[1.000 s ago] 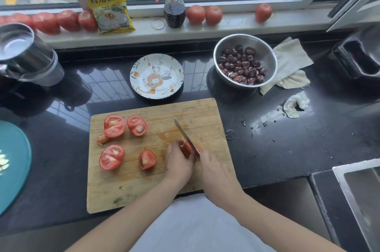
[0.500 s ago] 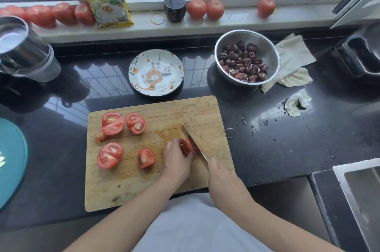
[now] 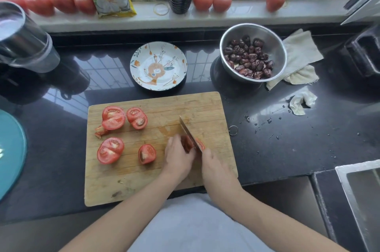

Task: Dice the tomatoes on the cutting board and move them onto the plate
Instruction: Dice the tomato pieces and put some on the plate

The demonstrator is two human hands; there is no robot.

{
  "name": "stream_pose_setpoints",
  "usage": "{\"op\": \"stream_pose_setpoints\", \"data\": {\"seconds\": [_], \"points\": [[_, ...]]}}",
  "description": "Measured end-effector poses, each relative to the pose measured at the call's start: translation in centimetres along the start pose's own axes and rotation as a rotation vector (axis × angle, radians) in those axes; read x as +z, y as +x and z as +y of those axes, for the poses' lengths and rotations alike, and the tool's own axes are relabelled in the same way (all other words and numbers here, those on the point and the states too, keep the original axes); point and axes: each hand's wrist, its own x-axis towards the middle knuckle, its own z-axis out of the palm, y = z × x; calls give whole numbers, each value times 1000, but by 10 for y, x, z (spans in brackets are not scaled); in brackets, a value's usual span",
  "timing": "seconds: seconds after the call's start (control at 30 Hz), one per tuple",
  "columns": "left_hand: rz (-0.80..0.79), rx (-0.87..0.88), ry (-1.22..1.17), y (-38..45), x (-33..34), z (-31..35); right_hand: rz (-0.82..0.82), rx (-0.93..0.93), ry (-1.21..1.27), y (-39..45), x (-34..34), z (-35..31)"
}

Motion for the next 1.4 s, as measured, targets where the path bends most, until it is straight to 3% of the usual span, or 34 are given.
{"op": "stream_pose_setpoints", "data": {"seconds": [0.13, 0.37, 0.67, 1.0, 1.4], "points": [[-17, -27, 5, 1, -4, 2, 99, -41, -69, 35, 5, -26], [-13, -26, -3, 2, -1, 2, -23, -27, -105, -18, 1, 8], [-32, -11, 35, 1, -2, 4, 36, 118, 250, 28, -9, 2], [-62, -41, -96, -5, -6, -3, 76, 11, 298, -10, -14, 9], [-29, -13, -106, -7, -6, -4, 21, 25, 281, -15, -12, -1]]}}
